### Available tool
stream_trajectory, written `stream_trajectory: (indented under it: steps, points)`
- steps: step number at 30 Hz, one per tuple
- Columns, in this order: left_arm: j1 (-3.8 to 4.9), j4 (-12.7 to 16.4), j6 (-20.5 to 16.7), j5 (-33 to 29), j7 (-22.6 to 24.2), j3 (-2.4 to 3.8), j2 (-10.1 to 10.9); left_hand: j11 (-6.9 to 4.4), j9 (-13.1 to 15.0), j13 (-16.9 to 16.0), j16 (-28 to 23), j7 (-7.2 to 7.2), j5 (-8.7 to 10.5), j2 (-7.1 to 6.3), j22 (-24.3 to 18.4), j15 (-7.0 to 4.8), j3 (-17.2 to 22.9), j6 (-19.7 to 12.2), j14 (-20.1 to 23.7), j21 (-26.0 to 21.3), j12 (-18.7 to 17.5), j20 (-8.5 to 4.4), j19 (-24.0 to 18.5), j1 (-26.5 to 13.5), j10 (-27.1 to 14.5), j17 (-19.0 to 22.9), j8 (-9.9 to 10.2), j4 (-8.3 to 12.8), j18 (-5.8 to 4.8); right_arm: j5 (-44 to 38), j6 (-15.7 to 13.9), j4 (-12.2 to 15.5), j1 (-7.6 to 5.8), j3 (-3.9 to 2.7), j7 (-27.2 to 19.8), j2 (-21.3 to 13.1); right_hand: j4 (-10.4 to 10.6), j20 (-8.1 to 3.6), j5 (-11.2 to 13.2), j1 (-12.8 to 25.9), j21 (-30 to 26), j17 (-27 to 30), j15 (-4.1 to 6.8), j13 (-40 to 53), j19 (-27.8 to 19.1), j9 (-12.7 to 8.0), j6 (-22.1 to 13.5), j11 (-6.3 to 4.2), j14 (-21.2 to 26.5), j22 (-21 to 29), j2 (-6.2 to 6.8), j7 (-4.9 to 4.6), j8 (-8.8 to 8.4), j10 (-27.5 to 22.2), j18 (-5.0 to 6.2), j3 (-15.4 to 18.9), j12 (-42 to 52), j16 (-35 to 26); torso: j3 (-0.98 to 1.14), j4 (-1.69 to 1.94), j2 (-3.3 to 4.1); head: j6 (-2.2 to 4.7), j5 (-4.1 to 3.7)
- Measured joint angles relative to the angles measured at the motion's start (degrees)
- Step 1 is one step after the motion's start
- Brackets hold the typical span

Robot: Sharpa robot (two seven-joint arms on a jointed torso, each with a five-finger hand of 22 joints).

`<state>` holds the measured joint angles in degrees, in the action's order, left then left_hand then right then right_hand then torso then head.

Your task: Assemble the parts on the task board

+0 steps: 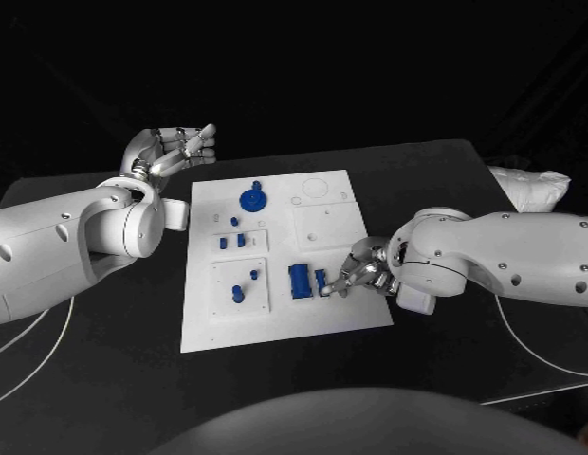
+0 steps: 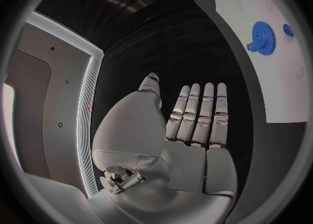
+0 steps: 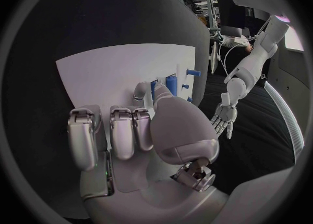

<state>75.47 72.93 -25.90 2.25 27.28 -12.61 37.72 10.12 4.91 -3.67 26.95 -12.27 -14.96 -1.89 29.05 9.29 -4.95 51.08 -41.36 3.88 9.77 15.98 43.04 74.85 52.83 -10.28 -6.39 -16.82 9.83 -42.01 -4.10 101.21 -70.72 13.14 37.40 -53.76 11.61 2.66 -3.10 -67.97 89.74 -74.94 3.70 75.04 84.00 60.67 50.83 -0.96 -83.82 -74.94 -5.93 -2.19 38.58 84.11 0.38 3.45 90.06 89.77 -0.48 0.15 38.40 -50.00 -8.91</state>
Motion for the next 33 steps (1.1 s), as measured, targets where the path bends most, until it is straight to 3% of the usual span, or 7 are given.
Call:
stream_trajectory:
  steps: [6, 16, 17, 19, 25, 29, 33]
  points:
    - [0.0, 0.04, 0.02, 0.01, -0.01, 0.0, 0.02, 0.0, 0.0, 0.0, 0.0, 0.0, 0.0, 0.0, 0.0, 0.0, 0.0, 0.0, 0.0, 0.0, 0.0, 0.0, 0.0, 0.0, 0.0, 0.0, 0.0, 0.0, 0.0, 0.92, -4.59, 0.9, 0.01, 0.0, -4.52, -1.46, 1.15, 0.0, -0.14, 0.72, 0.0, 0.0, 0.0, -0.03, 0.0, -0.07, -1.85, 0.0, 0.0, 0.0, 0.08, -0.34, -1.14, 0.0, 0.0, 1.15, -0.01, 0.0, 0.0, 0.04, 0.01, 0.0, 0.26]
    - [-0.5, 2.05, -0.35, 0.03, 0.9, 0.03, 1.28, 0.21, 0.0, 0.0, 0.33, -0.3, 0.0, 0.3, -0.31, 0.0, -0.1, -0.74, 0.0, 0.0, 0.0, 0.0, 0.0, -0.3, -0.21, 0.34, 0.0, -0.08, 0.0, 10.88, -18.55, -2.03, 0.03, -0.03, -28.26, -0.28, 2.51, 4.5, -4.72, -2.11, -9.59, 0.01, -5.07, -0.02, -3.98, -18.41, -12.09, 5.65, 0.26, 0.02, -1.51, -6.52, -20.03, -0.1, 1.8, 2.51, 0.0, -3.14, 0.12, -0.28, -0.07, 0.0, 1.72]
    - [-0.77, 2.45, -0.51, 0.03, 1.15, 0.04, 1.54, 0.09, 0.0, 0.0, 0.33, -0.3, 0.0, 0.3, -0.39, 0.0, -0.29, -0.74, 0.0, 0.0, 0.0, 0.0, 0.0, -0.3, -0.33, 0.42, 0.0, -0.08, 0.0, 12.34, -19.39, -2.72, 0.13, -0.06, -31.02, 0.26, 2.95, 5.05, -5.52, -2.37, -19.77, 0.13, -5.43, -0.02, -12.84, -20.31, -13.21, 5.81, 6.32, 0.02, -1.42, -6.98, -21.25, -0.72, 4.27, 2.92, -2.11, -11.21, 0.14, -0.36, -0.08, 0.0, 1.9]
    - [-1.56, 3.58, -1.0, -0.09, 1.9, 0.04, 2.08, 0.34, -0.09, 0.0, 0.66, -0.33, 0.0, 0.3, -0.63, 0.21, -0.43, -1.4, 0.26, 0.0, 0.0, 0.0, 0.0, -0.3, -0.87, 0.69, 0.0, 0.07, 0.0, 15.54, -20.79, -4.36, 0.46, -0.17, -37.1, 1.59, 3.93, 6.09, -7.49, -2.5, -44.07, 13.38, -6.85, -5.66, -34.21, -23.91, -15.93, 6.54, 28.66, 5.48, -1.87, -7.63, -23.43, -26.48, 8.28, 3.62, -22.6, -35.23, 0.22, -0.54, -0.15, 0.0, 2.38]
    - [-3.56, 6.97, -2.75, -1.08, 5.17, 0.01, 3.27, 0.9, -0.6, 0.0, 0.67, 0.02, -0.01, 0.04, -2.4, 0.83, -0.74, -3.34, 3.68, 0.0, 0.0, 0.41, -2.0, -0.56, -3.02, 2.37, 0.0, 0.08, 0.0, 23.86, -21.94, -8.8, 1.09, -0.86, -51.68, 5.61, 4.27, 10.69, -7.7, 3.49, -72.63, 33.96, -14.01, -33.13, -51.65, -31.44, -24.62, 13.83, 49.63, 22.64, -3.71, -6.97, -27.54, -51.77, 7.11, 8.94, -62.07, -63.15, 0.64, -0.88, -0.42, 0.0, 3.8]
    - [-4.55, 8.42, -3.89, -1.76, 7.55, 0.06, 3.62, 0.63, -1.01, 0.0, 0.54, 0.64, -0.49, -1.39, -5.77, 0.73, -0.71, -6.85, 9.83, 0.0, -0.5, -0.24, -8.85, -1.96, -7.42, 4.11, 0.0, 0.05, 0.0, 27.98, -21.17, -11.21, 1.25, -1.07, -57.64, 7.69, 4.96, 10.5, -1.78, 7.7, -86.27, 46.47, -11.93, -47.14, -67.68, -46.16, -41.62, 11.57, 64.86, 42.35, -4.14, -4.82, -34.01, -65.63, 7.11, 13.12, -73.75, -74.81, 0.96, -0.92, -0.73, 0.46, 4.69]
    - [-5.22, 9.4, -4.65, -2.21, 9.13, 0.06, 4.1, -0.27, -1.03, -0.02, -0.12, 1.2, -0.86, -3.19, -11.4, -0.25, -0.21, -10.73, 15.66, -1.03, -1.46, -1.43, -19.28, -2.61, -11.87, 4.98, 0.0, -0.21, -0.01, 30.5, -19.93, -12.86, 1.32, -1.19, -60.91, 9.13, 5.15, 9.16, -0.22, 9.62, -88.04, 58.36, -10.43, -55.19, -78.11, -51.38, -46.63, 10.0, 76.14, 58.23, -3.39, -2.54, -35.72, -74.58, 7.12, 13.84, -78.91, -82.18, 1.17, -0.92, -0.91, 1.41, 5.36]
